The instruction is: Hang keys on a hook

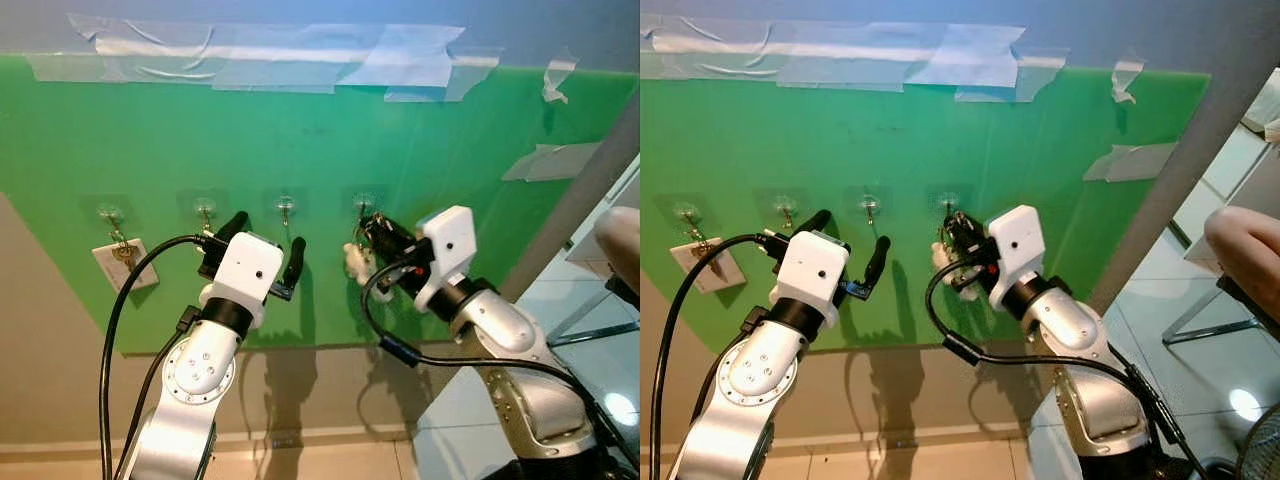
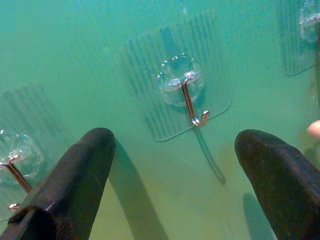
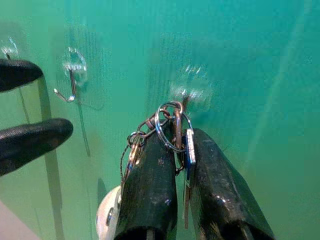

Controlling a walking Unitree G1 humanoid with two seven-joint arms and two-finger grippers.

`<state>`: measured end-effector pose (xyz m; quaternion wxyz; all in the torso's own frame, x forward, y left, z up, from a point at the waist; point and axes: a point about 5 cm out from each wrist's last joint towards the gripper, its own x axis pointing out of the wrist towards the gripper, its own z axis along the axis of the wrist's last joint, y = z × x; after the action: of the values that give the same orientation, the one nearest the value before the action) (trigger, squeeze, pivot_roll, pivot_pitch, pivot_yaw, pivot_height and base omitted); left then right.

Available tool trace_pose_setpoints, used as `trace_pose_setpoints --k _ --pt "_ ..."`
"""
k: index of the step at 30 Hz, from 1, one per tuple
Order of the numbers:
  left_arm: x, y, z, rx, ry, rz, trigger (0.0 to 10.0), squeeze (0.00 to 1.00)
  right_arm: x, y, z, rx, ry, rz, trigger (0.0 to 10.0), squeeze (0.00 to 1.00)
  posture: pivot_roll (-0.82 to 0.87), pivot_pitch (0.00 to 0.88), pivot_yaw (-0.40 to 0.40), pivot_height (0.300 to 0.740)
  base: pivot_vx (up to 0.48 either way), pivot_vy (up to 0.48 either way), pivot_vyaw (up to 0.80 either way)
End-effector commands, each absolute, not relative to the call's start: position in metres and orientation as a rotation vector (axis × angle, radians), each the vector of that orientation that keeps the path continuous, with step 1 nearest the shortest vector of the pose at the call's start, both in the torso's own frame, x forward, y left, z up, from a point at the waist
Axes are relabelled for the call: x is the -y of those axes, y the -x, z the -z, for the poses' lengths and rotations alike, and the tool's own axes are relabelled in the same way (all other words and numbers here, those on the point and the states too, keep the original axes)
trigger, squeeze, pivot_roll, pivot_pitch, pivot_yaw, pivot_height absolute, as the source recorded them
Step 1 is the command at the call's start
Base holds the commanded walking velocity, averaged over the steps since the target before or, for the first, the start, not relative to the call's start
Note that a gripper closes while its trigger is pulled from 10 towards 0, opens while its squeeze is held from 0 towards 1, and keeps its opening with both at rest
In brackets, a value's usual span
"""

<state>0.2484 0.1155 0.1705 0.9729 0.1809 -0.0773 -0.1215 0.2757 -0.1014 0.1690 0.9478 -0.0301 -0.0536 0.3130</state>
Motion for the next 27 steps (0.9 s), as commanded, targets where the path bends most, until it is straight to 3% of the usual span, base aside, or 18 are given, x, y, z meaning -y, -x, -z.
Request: trace_pose_setpoints --k 1,14,22,27 --pt "-0.112 -0.251 -0.171 0.158 -0.377 0.258 10.0 0.00 0.099 -0.279 -0.166 0.106 0.085 -0.652 0.0 0.00 -0.03 0.000 -0.065 0.740 0.000 0.000 0.00" --pt "-0.116 -0.250 -0.170 0.139 -0.363 0.244 10.0 0.00 0.106 -0.286 -0.164 0.116 0.060 -0.601 0.0 0.00 -0.03 0.000 -0.060 0.740 0.000 0.000 0.00" --pt "-0.121 -0.250 -0.168 0.123 -0.237 0.213 10.0 0.00 0.114 -0.280 -0.158 0.096 0.019 -0.551 0.0 0.00 -0.03 0.000 -0.056 0.740 0.000 0.000 0.00" --pt "-0.122 -0.251 -0.168 0.118 -0.227 0.208 10.0 0.00 0.117 -0.280 -0.157 0.091 0.015 -0.536 0.0 0.00 -0.03 0.000 -0.055 0.740 -0.313 0.000 0.00"
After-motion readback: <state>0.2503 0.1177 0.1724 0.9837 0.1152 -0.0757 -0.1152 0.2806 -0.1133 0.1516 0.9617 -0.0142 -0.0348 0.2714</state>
